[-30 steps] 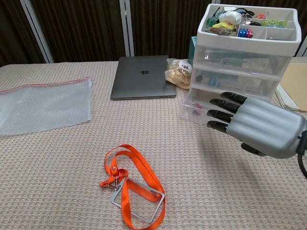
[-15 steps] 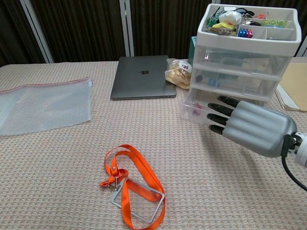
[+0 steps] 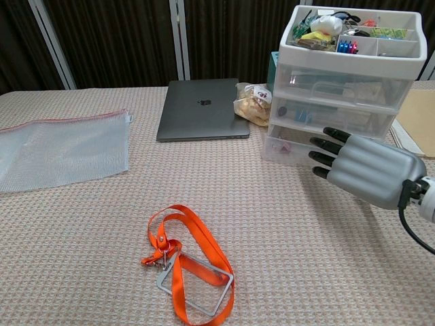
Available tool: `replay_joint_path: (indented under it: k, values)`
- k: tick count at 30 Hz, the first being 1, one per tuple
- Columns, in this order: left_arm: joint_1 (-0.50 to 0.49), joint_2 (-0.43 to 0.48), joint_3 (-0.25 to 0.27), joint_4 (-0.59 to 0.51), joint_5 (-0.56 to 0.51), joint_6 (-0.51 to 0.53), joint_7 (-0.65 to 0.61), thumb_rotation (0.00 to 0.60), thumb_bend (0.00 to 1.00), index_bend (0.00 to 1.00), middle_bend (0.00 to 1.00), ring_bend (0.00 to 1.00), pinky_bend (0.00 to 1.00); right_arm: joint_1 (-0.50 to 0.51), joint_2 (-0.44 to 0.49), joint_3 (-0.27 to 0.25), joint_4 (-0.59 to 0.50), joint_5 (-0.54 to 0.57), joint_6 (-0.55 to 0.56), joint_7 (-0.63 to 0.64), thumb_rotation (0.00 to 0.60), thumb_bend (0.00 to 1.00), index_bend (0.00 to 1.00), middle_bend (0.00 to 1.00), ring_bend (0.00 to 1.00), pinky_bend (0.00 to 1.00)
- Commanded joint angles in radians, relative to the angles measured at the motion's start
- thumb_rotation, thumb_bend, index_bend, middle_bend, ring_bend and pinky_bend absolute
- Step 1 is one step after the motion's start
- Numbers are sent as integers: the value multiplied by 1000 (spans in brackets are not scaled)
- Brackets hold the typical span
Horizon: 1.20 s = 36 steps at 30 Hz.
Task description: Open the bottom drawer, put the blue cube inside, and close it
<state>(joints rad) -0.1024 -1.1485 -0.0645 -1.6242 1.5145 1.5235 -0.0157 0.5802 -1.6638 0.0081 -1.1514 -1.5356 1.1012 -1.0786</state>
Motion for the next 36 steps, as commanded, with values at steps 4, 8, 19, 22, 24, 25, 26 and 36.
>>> replay_joint_path:
  k: [4, 8, 19, 22, 24, 25, 26, 36]
  values:
    - [-1, 0, 0, -1, 0, -2, 1, 600, 174, 105, 0, 0, 0, -17, 2, 15, 22, 31, 6, -11, 600, 274, 245, 108, 0, 86]
    - [-1, -1, 0, -2, -1, -1, 3, 600, 171, 105, 0, 0, 0, -23, 2, 28, 34, 53, 9, -13, 600, 275, 245, 108, 0, 86]
    - [-1, 0, 1, -2, 0, -3, 5, 600, 173, 105, 0, 0, 0, -43, 20, 15, 12, 45, 38, 7, 600, 275, 245, 108, 0, 86]
    - [0, 0, 2, -3, 1, 0, 5, 600, 171, 105, 0, 0, 0, -47, 20, 18, 8, 54, 36, 4, 600, 274, 245, 108, 0, 86]
    - [1, 0, 2, -3, 0, 0, 5, 600, 172, 105, 0, 0, 0, -48, 22, 20, 4, 60, 36, -2, 600, 274, 245, 108, 0, 86]
    - [1, 0, 2, -3, 0, 0, 5, 600, 174, 105, 0, 0, 0, -48, 23, 21, 4, 60, 36, -4, 600, 274, 245, 108, 0, 86]
    - [1, 0, 2, -3, 0, -1, 6, 600, 175, 105, 0, 0, 0, -49, 26, 22, 4, 63, 36, -6, 600, 274, 245, 108, 0, 86]
    - [0, 0, 2, -3, 0, -3, 6, 600, 173, 105, 0, 0, 0, -79, 40, 54, 30, 146, 36, -3, 600, 275, 245, 108, 0, 86]
